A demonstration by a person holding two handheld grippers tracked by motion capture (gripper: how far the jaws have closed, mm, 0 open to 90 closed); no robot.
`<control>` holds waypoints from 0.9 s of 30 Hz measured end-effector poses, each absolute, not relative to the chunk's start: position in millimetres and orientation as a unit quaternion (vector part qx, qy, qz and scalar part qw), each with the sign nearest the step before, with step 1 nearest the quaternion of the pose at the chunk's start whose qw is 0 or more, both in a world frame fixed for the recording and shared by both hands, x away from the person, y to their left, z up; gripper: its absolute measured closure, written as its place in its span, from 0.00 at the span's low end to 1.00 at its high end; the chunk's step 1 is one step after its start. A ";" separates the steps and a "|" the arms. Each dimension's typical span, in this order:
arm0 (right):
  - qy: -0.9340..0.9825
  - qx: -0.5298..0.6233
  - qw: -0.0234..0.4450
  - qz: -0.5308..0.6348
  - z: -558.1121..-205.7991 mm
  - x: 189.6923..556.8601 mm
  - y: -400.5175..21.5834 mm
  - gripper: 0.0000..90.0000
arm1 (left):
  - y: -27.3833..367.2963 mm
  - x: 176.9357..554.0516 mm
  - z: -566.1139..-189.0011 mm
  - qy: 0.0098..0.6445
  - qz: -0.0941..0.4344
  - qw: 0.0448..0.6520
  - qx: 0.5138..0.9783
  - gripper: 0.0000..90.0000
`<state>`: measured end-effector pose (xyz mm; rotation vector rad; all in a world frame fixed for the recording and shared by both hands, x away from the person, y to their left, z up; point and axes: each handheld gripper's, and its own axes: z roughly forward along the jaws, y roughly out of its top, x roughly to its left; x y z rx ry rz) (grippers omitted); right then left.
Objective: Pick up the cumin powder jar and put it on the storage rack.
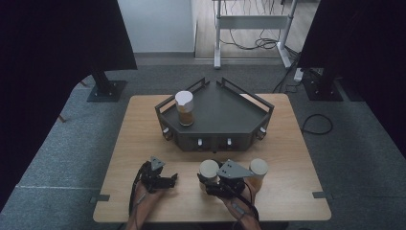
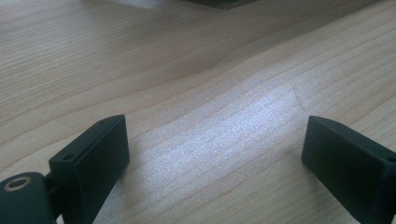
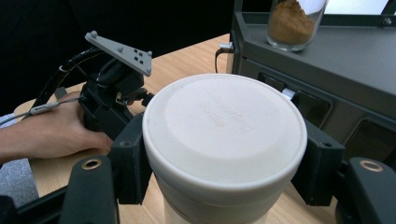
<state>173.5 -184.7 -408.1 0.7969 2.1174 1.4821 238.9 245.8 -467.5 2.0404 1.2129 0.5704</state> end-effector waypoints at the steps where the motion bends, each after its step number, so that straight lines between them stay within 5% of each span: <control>1: 0.764 0.288 0.217 0.535 -406.4 174.2 -184.6 0.37 | 245.8 238.9 -467.4 0.467 0.219 0.343 0.785 0.08; 27: 0.766 0.280 0.225 0.534 -369.7 194.6 -183.7 0.37 | 245.9 239.1 -467.4 0.466 0.219 0.343 0.786 0.07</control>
